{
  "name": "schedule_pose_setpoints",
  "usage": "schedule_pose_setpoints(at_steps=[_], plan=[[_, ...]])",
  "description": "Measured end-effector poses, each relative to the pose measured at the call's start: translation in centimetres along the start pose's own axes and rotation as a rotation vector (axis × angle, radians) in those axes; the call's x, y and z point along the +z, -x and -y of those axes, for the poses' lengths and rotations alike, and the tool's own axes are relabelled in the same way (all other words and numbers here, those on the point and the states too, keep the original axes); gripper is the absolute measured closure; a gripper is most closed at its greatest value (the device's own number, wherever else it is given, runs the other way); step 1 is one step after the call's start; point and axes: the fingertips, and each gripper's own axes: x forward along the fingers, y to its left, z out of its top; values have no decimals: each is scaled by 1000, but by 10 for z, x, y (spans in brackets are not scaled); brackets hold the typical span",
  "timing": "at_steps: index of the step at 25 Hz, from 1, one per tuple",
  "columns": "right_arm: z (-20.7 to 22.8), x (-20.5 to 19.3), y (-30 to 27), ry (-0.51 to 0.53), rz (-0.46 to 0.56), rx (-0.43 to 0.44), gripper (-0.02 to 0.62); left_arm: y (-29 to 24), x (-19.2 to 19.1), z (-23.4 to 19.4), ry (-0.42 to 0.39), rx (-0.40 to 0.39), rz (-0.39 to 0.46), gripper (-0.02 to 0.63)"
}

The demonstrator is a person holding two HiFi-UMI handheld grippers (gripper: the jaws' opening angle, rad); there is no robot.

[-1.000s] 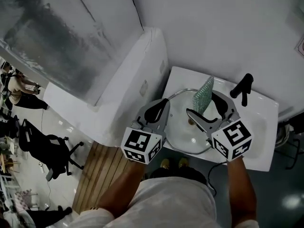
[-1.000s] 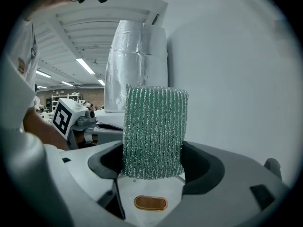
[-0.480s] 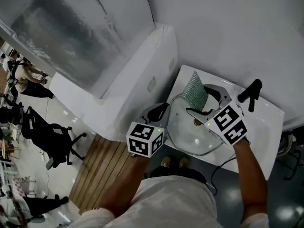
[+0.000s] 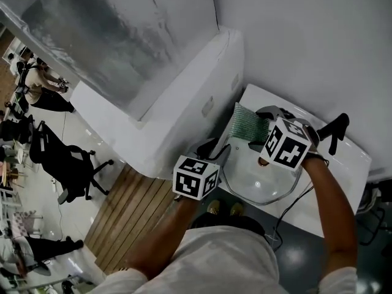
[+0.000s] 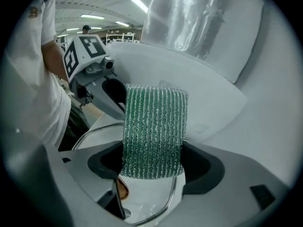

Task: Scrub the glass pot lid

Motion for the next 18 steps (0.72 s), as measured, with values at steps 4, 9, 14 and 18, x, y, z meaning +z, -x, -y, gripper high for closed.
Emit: schedule_pose_setpoints(at_steps=[4, 9, 14, 18], plan=[[-13, -15, -24, 98, -139, 148, 247, -3, -16, 0, 18, -5, -80, 415], [-21, -28, -44, 216, -282, 278, 247, -7, -37, 4, 49, -34, -179, 393], [-22, -32, -57, 310, -380, 337, 247, -9, -51, 2, 110, -52, -232, 382], [-28, -35, -66, 373, -436, 378, 247, -11, -60, -1, 146, -58, -272, 377]])
